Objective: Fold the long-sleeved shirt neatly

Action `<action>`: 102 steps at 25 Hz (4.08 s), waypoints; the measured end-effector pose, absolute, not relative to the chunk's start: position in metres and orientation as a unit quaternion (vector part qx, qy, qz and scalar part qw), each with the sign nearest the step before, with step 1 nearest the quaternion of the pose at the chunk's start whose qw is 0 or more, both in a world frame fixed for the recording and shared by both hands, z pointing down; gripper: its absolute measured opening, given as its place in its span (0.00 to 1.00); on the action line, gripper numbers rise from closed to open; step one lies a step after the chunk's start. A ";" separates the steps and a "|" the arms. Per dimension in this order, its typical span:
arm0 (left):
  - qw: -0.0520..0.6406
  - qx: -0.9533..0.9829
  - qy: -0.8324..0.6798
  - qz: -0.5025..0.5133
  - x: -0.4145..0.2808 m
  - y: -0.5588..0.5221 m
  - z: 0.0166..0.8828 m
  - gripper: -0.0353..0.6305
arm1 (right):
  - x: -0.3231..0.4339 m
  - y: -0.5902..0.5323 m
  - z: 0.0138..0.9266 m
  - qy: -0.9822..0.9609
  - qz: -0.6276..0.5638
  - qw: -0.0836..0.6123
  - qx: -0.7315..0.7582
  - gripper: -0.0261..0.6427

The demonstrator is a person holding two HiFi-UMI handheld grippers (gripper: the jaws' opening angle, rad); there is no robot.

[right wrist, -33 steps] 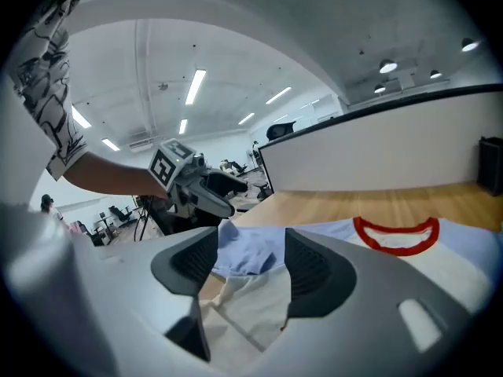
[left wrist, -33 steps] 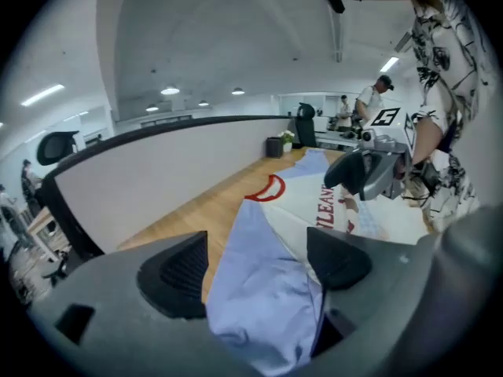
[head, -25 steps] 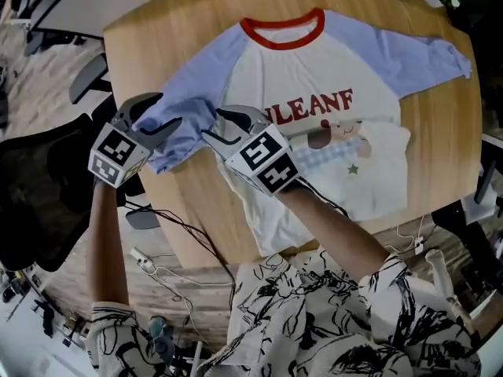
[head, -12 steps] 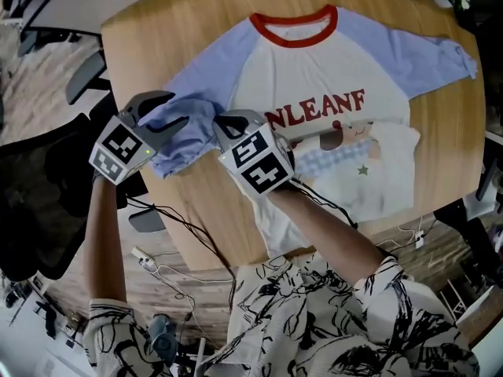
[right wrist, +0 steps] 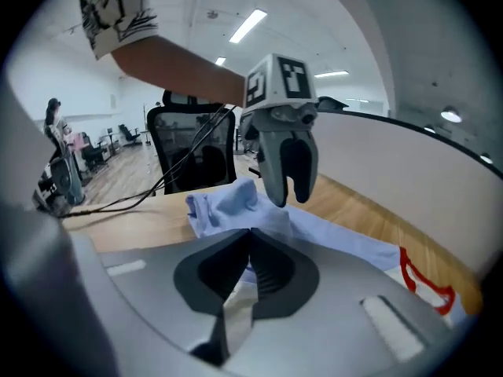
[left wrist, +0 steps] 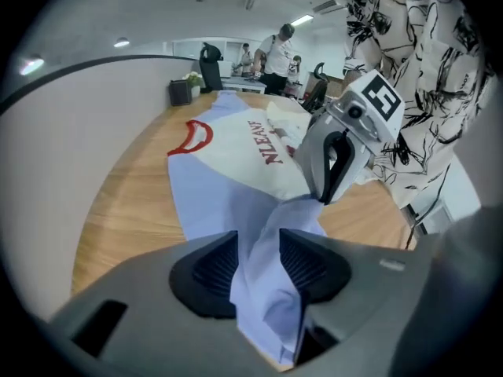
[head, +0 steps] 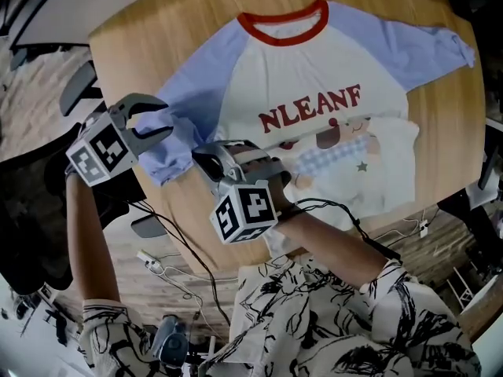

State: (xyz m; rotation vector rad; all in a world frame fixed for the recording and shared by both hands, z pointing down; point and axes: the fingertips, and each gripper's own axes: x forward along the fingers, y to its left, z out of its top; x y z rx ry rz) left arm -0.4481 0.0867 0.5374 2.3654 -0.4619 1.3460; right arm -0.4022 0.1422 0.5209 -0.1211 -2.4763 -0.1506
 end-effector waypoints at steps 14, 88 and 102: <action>0.209 0.798 -0.035 0.564 -0.427 0.123 0.583 0.23 | -0.403 0.212 0.563 -0.903 -0.177 0.353 -0.172 0.06; 0.131 0.847 -0.391 0.335 -0.124 -0.248 0.527 0.56 | -0.035 -0.172 0.547 -0.850 0.374 0.273 0.249 0.38; 0.060 0.879 -0.376 0.287 0.023 -0.326 0.409 0.54 | 0.208 -0.318 0.515 -0.814 0.275 0.223 0.461 0.45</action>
